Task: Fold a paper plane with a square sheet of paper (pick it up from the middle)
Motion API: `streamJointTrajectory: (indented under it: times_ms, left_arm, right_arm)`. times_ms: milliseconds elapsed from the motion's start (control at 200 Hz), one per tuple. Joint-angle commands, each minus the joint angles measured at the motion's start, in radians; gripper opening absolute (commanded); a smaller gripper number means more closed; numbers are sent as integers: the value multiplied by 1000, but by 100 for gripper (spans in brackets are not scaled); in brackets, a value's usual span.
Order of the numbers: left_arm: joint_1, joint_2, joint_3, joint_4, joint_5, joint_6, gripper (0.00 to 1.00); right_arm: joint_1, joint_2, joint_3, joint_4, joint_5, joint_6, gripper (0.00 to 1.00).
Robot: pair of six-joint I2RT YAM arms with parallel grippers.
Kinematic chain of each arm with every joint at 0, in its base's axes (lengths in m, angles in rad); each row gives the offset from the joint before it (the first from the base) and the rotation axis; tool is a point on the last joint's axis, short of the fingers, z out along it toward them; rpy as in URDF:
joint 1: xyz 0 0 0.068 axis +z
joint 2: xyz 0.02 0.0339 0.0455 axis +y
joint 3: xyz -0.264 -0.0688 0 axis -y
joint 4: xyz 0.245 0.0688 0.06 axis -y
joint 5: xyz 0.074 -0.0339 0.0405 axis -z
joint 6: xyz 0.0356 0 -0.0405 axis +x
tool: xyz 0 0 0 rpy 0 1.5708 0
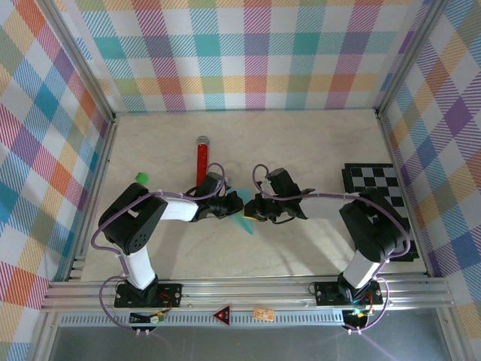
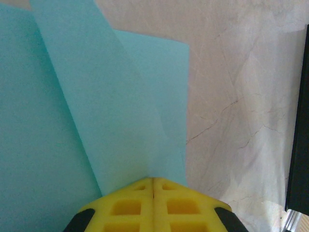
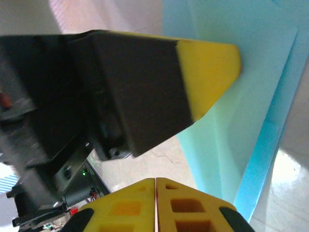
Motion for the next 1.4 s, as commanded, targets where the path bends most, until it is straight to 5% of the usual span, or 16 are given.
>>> streamJointTrajectory:
  times_ms: [0,985,1395]
  left_arm:
    - [-5,17,-34,-68,-18,0,6]
    - [-5,17,-38,-72,-27,-8,6]
    - [-5,9,-49,-71,-42,-19,6]
  right_arm:
    - [-8,56,38,36,-58,31,9]
    - [-7,130,-112,157,-139,71,7]
    - [16,124,-107,15,-86,6,6]
